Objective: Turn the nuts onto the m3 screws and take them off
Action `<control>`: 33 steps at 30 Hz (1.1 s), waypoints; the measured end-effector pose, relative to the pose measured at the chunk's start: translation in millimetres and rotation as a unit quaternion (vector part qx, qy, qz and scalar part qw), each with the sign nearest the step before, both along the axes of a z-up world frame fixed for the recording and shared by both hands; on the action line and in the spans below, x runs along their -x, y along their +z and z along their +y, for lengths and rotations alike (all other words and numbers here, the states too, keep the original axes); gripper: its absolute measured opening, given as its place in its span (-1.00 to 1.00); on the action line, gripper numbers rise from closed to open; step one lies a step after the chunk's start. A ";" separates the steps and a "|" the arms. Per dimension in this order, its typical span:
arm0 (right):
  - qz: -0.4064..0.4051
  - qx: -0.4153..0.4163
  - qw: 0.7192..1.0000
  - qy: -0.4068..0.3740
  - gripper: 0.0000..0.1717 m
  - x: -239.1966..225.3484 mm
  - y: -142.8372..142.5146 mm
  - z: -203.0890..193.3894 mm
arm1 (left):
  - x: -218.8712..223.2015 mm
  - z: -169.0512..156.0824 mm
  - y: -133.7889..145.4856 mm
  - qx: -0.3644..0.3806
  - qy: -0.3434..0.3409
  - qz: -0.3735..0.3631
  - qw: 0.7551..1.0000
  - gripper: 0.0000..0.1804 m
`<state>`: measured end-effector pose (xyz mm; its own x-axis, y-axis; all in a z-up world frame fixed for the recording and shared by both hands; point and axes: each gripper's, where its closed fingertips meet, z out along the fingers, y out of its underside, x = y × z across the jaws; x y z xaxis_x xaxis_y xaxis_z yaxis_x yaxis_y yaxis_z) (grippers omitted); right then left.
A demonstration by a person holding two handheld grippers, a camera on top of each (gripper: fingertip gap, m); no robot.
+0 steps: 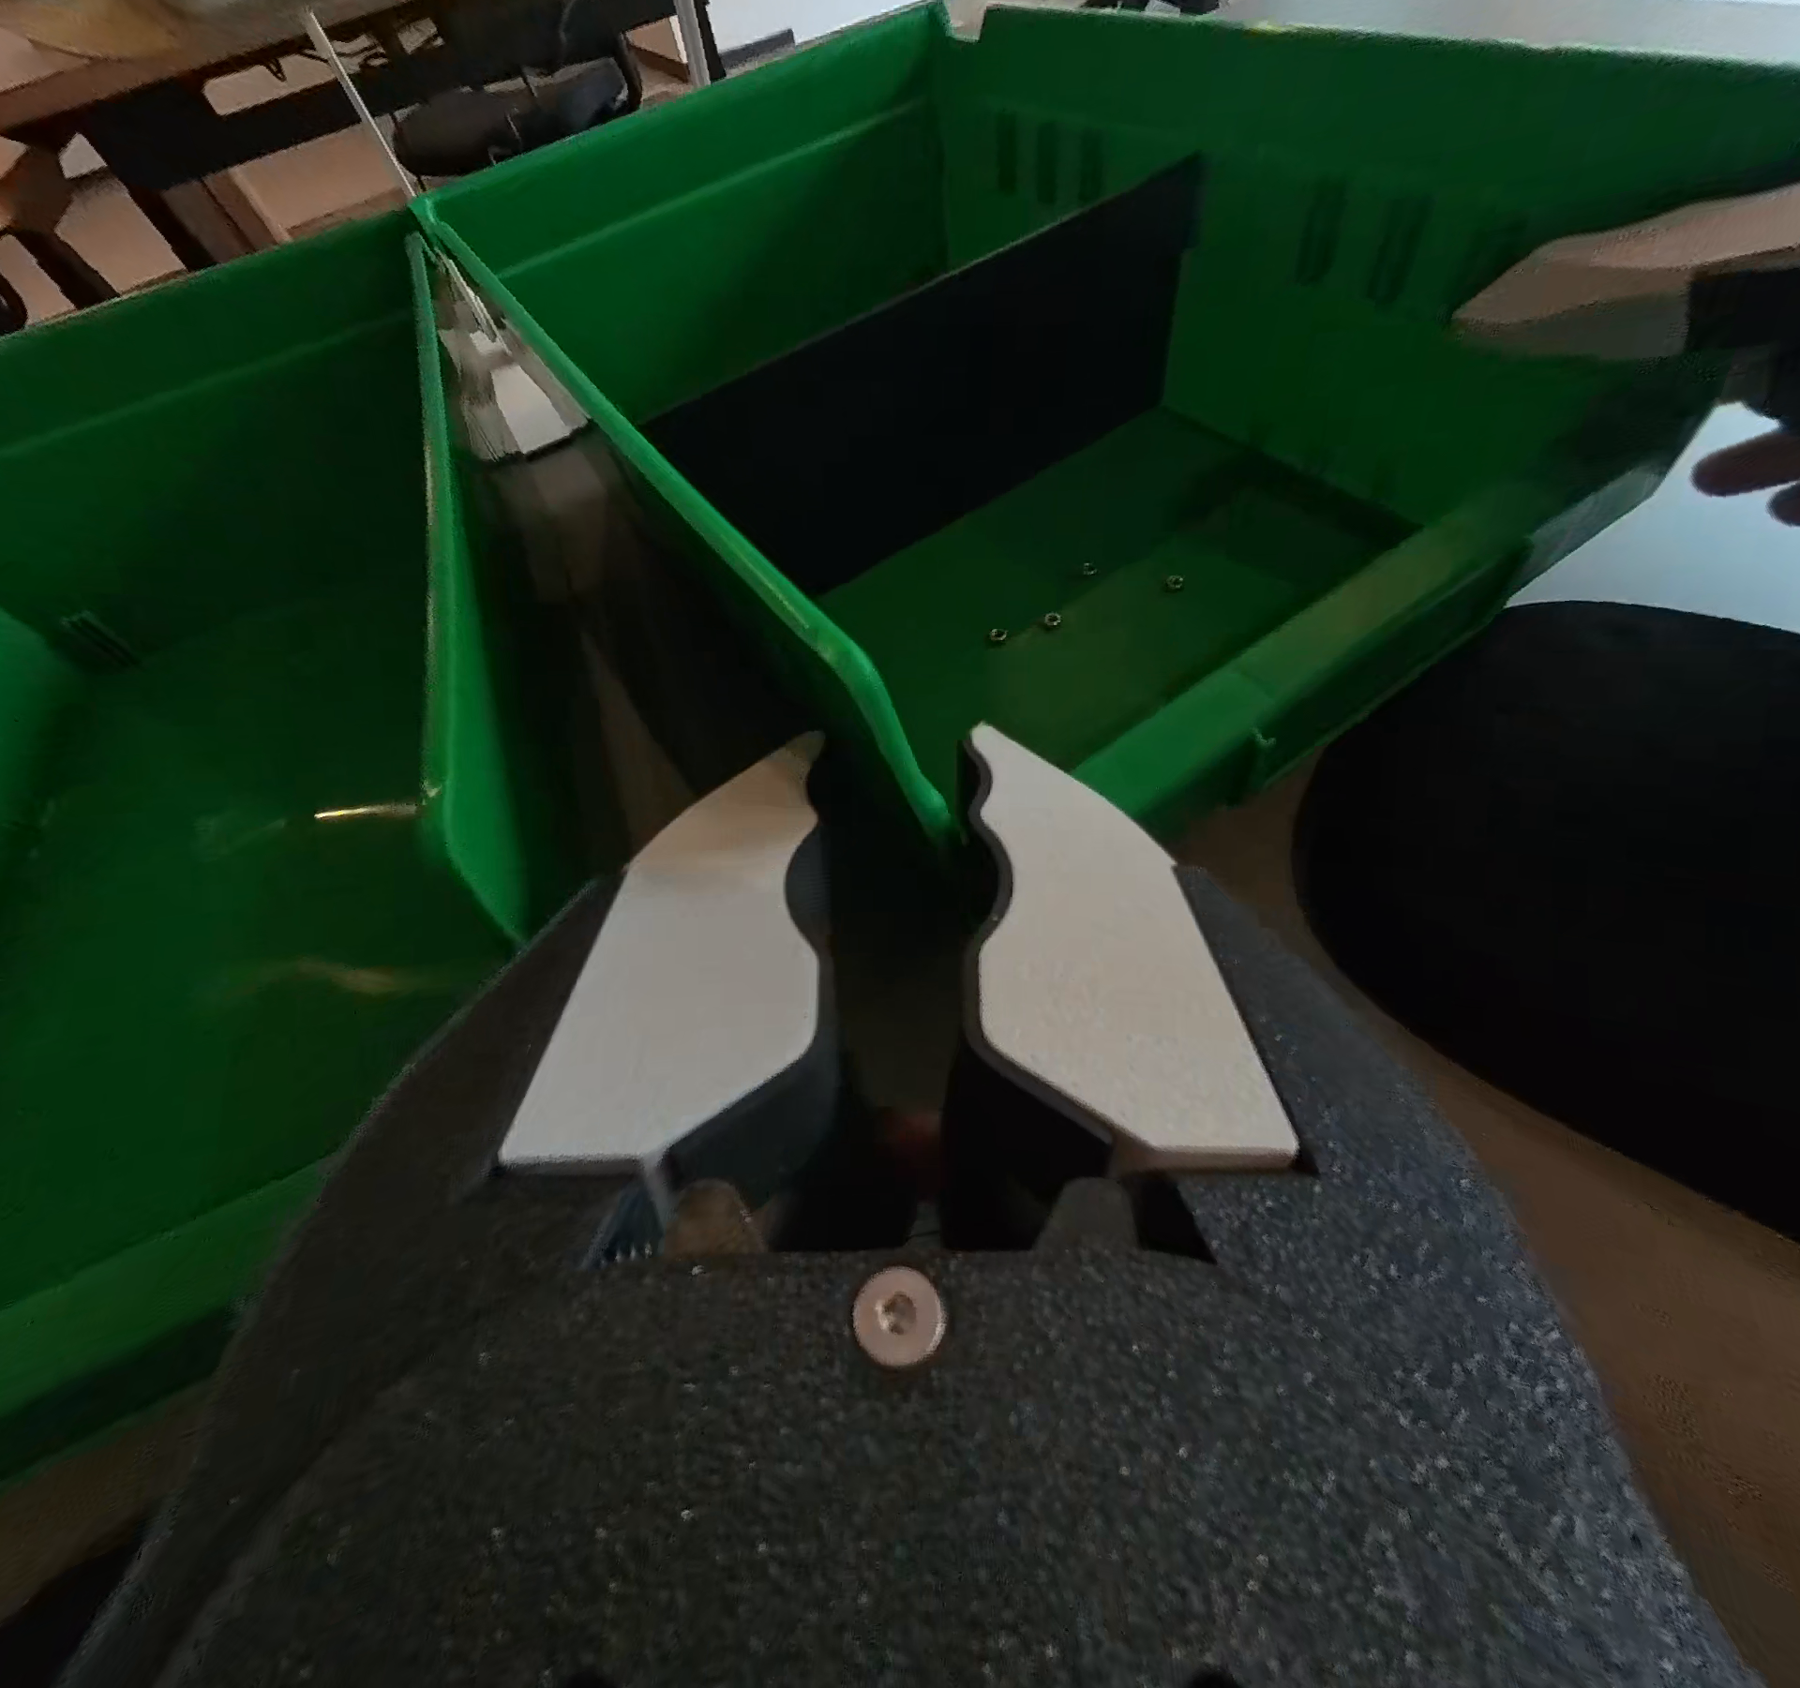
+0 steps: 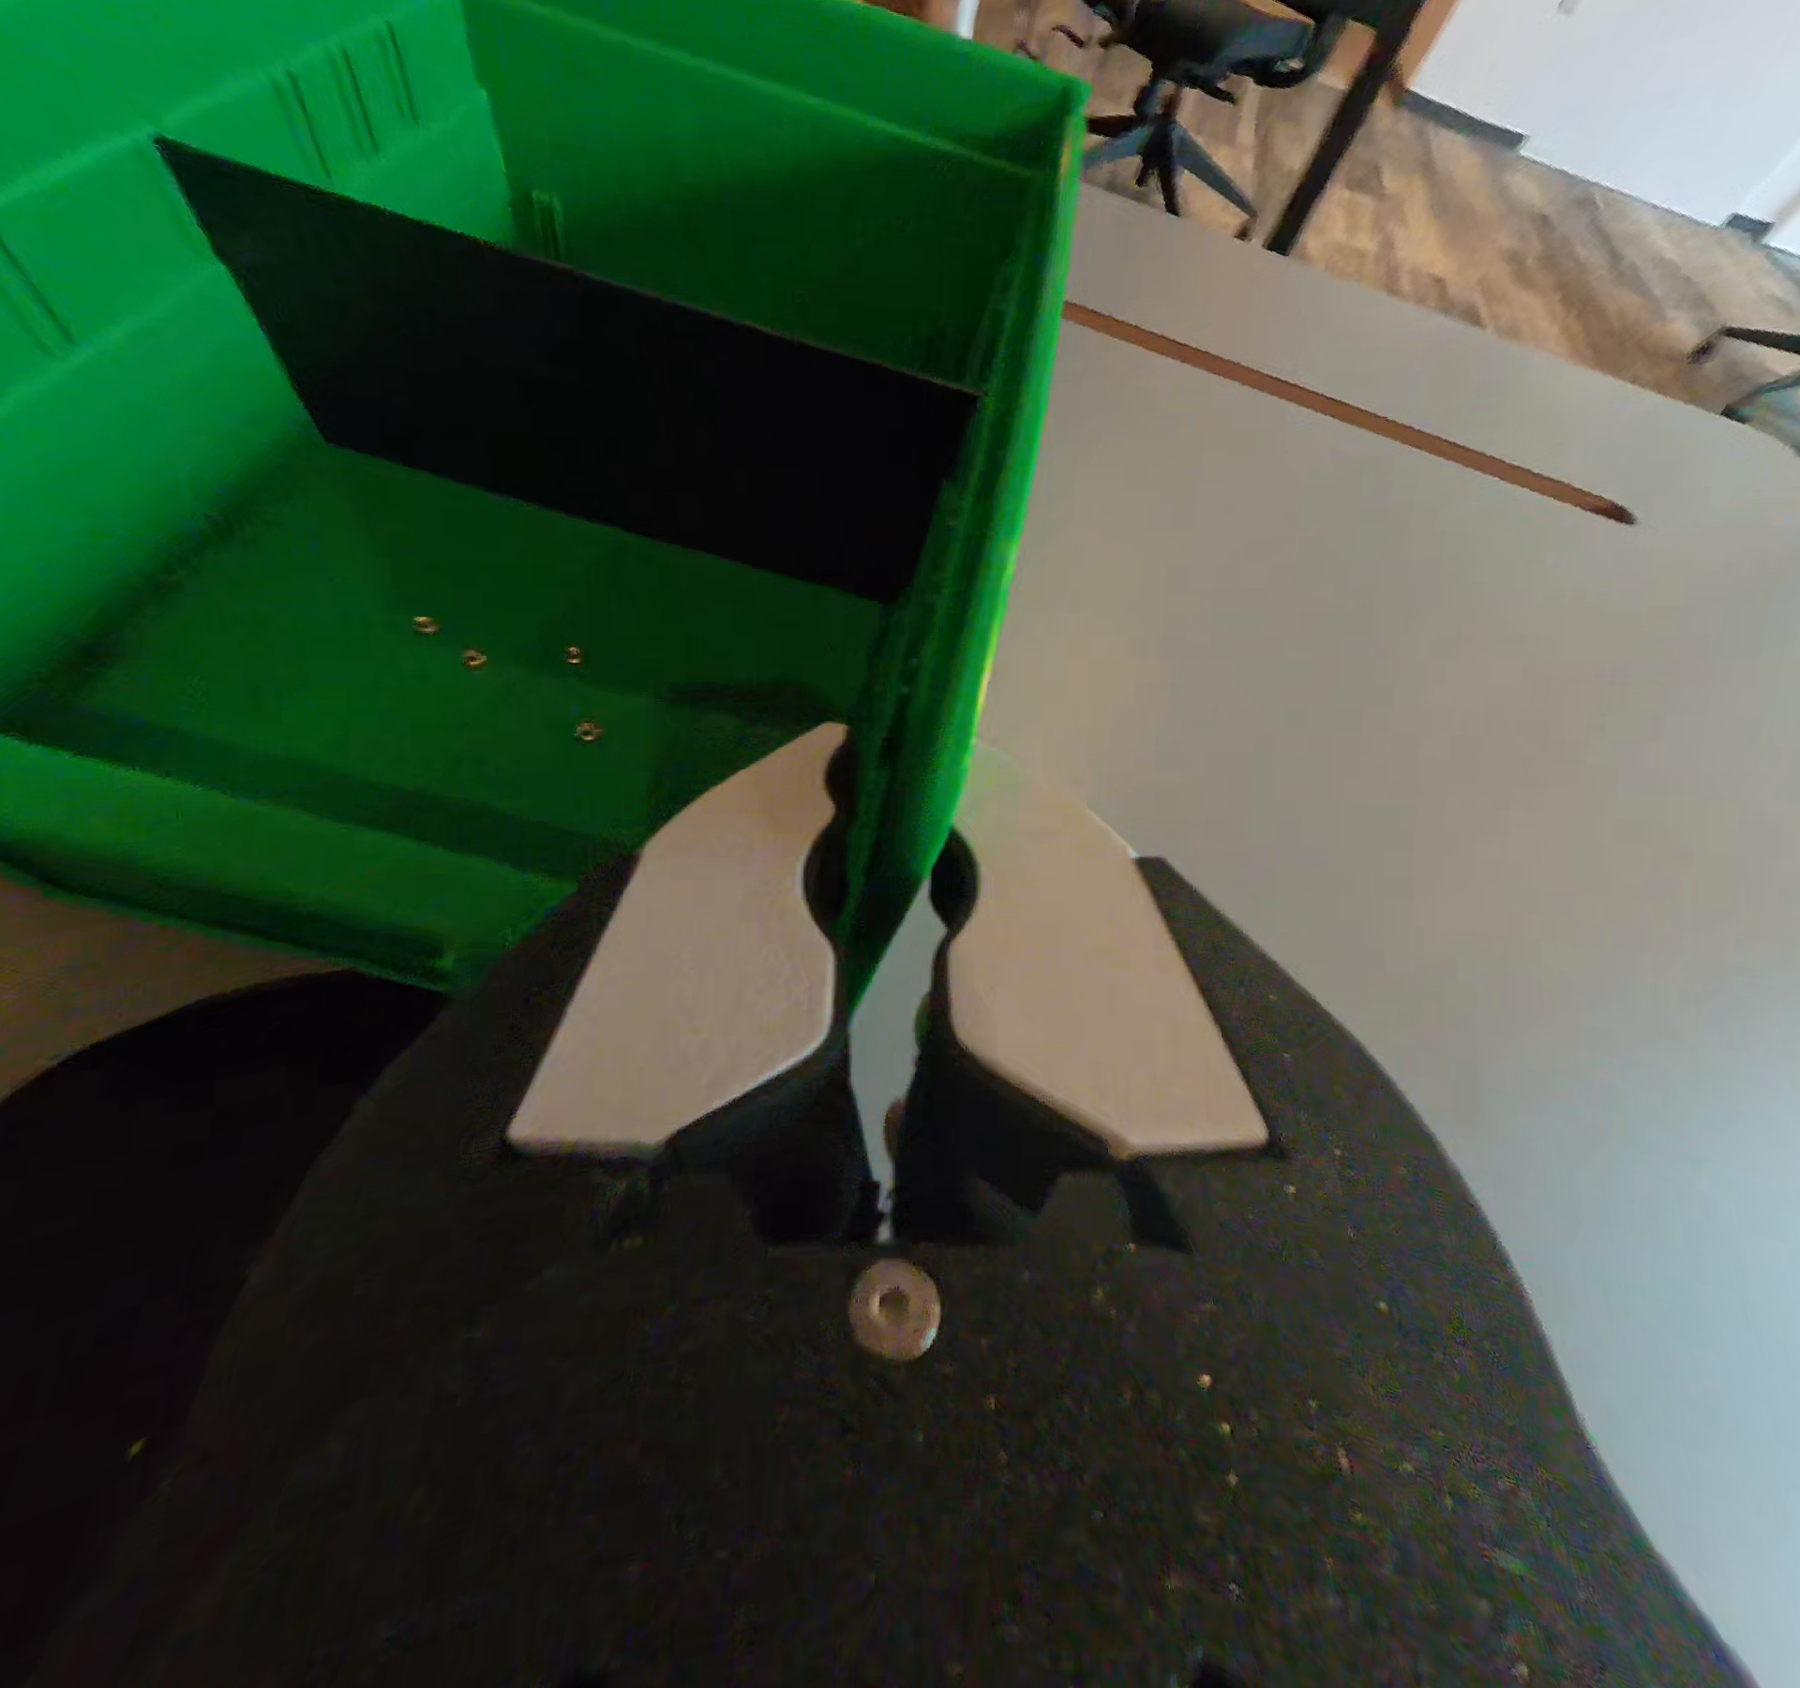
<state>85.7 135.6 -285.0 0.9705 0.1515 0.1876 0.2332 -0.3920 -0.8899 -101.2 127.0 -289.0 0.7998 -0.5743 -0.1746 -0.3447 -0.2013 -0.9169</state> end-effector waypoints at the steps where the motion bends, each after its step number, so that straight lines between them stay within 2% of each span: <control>1: -0.014 0.002 1.000 -0.009 -0.92 -2.0 -0.1 1.2 | 0.6 1.1 0.6 -0.005 0.003 0.004 1.000 -0.77; 4: -0.033 -0.004 0.999 -0.012 -0.93 -0.4 1.8 -1.1 | 3.4 3.6 3.1 -0.038 0.009 0.025 0.999 -0.82; 8: -0.050 -0.046 0.997 -0.033 -0.93 -3.2 14.0 -15.2 | 0.5 -1.7 17.1 -0.088 -0.004 0.016 0.996 -0.86; 14: -0.026 -0.100 0.993 -0.063 -0.93 -6.5 43.5 -47.3 | -5.5 -17.2 57.3 -0.155 -0.045 -0.026 0.986 -0.87; 19: -0.025 -0.131 0.989 -0.060 -0.92 12.1 86.4 -65.1 | 11.0 -28.1 98.3 -0.183 -0.049 -0.037 0.981 -0.86; 26: -0.010 -0.165 0.986 -0.012 -0.91 85.2 137.4 -49.6 | 85.7 -29.8 148.4 -0.221 0.002 -0.046 0.974 -0.88; 33: 0.033 -0.164 0.982 0.085 -0.90 201.9 146.1 -12.0 | 200.5 -28.9 165.8 -0.237 0.101 -0.012 0.966 -0.88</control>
